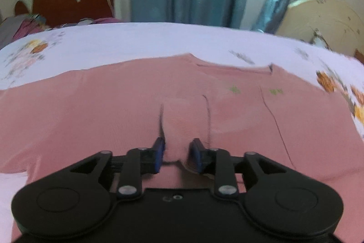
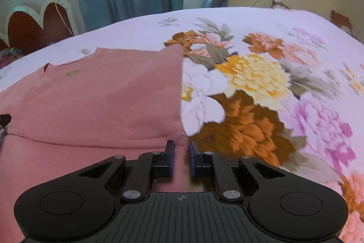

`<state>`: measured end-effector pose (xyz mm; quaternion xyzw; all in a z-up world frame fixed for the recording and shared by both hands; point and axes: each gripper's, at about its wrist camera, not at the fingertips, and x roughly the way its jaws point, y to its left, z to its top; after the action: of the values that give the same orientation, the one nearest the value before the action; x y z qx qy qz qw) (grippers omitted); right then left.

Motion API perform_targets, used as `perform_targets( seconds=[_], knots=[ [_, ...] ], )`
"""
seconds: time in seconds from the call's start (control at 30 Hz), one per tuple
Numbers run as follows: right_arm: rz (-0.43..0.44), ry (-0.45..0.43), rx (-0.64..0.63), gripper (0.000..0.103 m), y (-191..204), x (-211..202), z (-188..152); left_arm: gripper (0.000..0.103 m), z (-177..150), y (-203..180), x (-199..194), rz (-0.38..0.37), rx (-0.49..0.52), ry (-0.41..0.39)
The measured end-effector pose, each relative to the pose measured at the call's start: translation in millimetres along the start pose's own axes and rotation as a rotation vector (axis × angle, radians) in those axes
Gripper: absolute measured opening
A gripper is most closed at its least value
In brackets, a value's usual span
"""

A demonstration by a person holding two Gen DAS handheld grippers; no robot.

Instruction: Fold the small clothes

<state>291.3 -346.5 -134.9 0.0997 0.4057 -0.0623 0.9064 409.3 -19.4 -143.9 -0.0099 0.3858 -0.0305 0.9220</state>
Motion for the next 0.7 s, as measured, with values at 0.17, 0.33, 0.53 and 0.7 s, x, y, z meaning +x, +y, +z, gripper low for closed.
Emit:
perform_targets(
  seconds=[0.17, 0.33, 0.53, 0.7],
  knots=[
    [0.031, -0.069, 0.010, 0.014, -3, -17, 23, 0.033, 9, 2, -22, -0.002, -0.017, -0.057],
    [0.063, -0.068, 0.041, 0.045, -1, 11, 57, 0.048, 20, -18, -20, -0.041, 0.053, -0.091],
    [0.068, -0.032, 0.069, 0.054, 1, 61, 89, 0.048, 22, -32, 9, -0.037, 0.083, -0.043],
    [0.043, -0.010, 0.071, 0.054, 2, 98, 112, 0.048, 19, -26, 27, -0.012, 0.073, 0.005]
  ],
)
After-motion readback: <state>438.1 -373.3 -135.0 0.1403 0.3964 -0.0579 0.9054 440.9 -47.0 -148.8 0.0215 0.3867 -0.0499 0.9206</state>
